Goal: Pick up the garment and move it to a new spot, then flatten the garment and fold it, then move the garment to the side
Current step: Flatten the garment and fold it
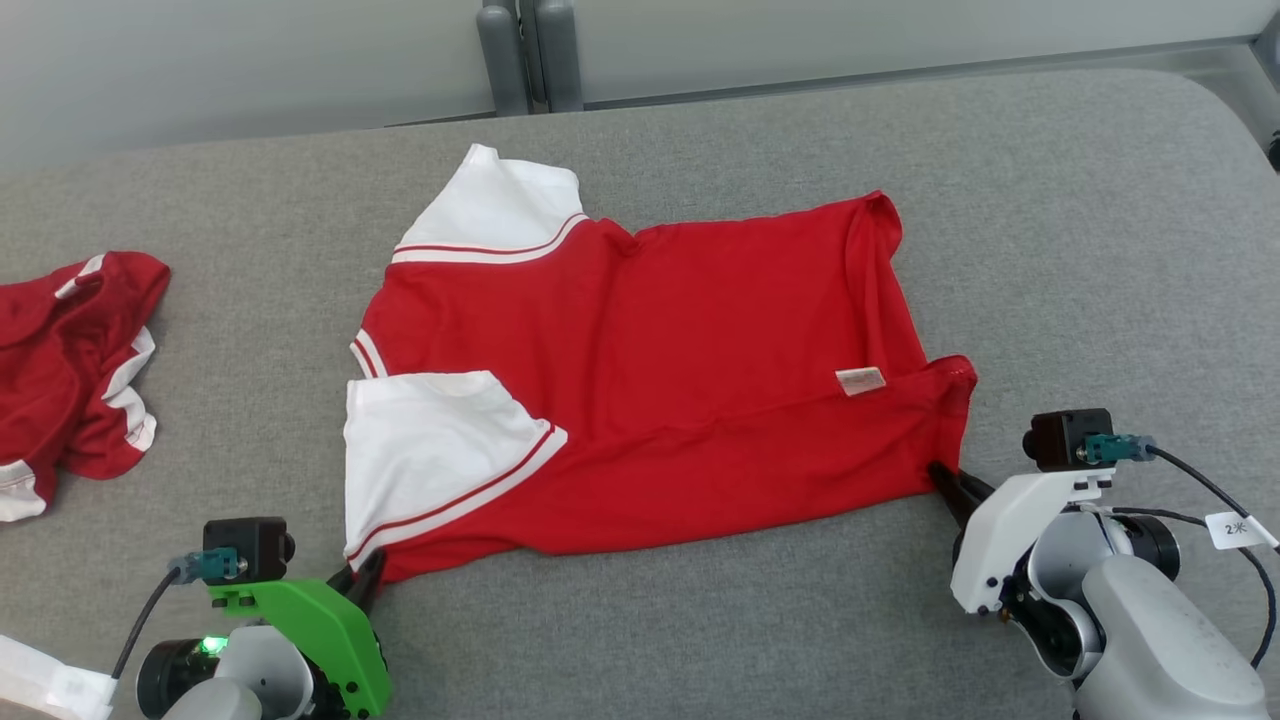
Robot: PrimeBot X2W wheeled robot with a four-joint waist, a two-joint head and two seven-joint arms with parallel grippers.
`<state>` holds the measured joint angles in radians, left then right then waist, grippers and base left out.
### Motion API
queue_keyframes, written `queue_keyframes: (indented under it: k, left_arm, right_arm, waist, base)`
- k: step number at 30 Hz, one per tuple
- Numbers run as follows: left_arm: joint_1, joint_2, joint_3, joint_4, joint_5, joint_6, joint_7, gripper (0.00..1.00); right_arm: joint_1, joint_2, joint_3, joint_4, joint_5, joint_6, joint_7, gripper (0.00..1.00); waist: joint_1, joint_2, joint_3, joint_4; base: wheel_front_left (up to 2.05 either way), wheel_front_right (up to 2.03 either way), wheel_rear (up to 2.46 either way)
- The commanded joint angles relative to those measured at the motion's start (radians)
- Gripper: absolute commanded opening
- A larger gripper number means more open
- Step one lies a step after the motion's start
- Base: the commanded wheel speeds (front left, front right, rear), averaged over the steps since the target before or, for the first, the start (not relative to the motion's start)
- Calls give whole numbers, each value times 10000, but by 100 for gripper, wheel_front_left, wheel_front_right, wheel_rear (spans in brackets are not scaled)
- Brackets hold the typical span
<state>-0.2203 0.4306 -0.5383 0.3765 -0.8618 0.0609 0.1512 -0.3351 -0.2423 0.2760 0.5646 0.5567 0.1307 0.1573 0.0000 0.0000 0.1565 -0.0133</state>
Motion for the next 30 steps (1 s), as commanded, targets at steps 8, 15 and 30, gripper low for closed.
queue_keyframes:
  k: [8,15,30]
  left_arm:
    - [872,808,-77,-910,-29,180,508,0]
    - [1978,1463,-284,-2502,-237,613,1306,0]
    - [3202,2225,-267,-4454,-627,1546,2314,100]
  right_arm:
    - [718,-784,465,-613,510,-1,740,0]
    - [2036,-1345,245,-1660,902,-4,1479,0]
    - [3687,-941,-1289,-3521,402,-1,2999,100]
  waist:
    - [0,0,-788,-67]
    - [0,0,-1029,-119]
    - [0,0,-863,-279]
  base:
    - [0,0,0]
    - [0,0,0]
    - [0,0,0]
